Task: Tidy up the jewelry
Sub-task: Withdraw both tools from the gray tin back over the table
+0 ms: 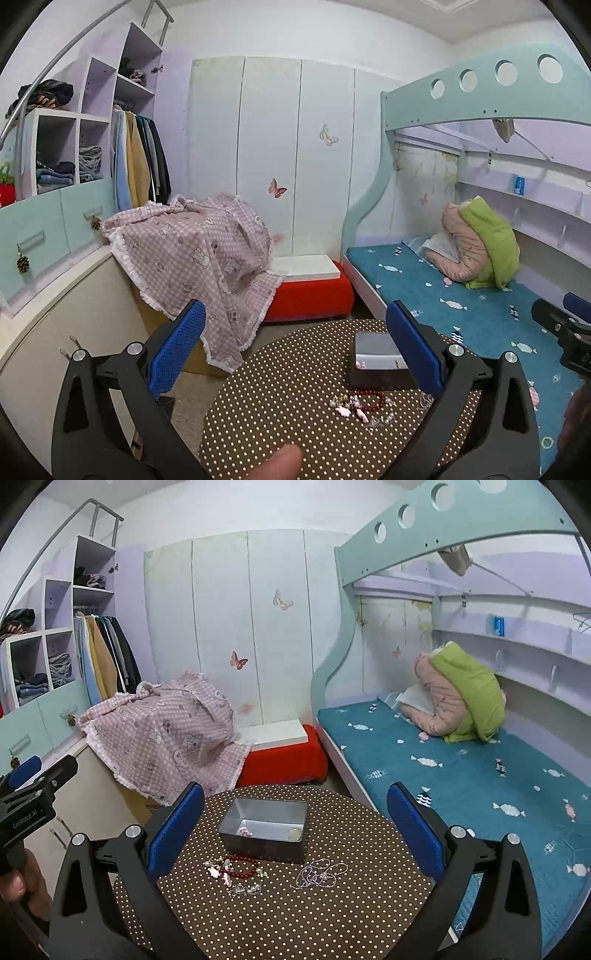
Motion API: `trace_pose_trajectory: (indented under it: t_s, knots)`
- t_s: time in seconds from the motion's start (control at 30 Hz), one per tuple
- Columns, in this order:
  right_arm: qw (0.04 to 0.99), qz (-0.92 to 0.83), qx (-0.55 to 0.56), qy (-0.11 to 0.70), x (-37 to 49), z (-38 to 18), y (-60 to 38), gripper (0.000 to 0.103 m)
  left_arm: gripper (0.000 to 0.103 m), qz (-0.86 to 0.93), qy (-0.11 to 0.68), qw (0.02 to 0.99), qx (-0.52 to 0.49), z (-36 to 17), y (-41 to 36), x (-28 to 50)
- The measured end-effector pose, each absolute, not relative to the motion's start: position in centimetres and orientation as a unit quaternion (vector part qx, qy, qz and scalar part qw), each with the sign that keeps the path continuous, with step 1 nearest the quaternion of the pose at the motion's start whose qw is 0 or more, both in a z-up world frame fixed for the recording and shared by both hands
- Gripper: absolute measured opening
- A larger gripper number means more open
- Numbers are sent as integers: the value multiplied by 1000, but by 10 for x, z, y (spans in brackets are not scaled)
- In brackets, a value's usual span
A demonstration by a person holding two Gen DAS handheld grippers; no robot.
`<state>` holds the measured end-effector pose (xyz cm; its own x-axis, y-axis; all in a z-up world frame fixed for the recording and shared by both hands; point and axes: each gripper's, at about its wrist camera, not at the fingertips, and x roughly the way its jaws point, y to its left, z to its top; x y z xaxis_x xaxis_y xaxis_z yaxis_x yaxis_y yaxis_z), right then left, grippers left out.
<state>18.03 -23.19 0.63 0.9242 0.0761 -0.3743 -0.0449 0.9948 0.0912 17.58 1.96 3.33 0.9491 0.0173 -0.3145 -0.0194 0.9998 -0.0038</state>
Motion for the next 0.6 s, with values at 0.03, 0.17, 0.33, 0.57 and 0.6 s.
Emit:
trace_pose_trajectory:
  t_s: [0.03,0.17,0.33,0.57,0.6]
  knots:
    - [980,30,38,192,178,5,-230,95,98,9,159,987,-4,32,22,174]
    - [981,32,32,191,173,3,-225,95,98,8,163,987,-4,25,21,167]
    - [981,29,28,192,167,0,-222,95,98,2,172,985,-11,17,23,163]
    - [979,24,31,199,170,-4,-225,95,98,-2,185,983,-15,3,26,169]
    - [979,24,31,201,171,-5,-225,95,98,-3,188,982,-15,0,26,170]
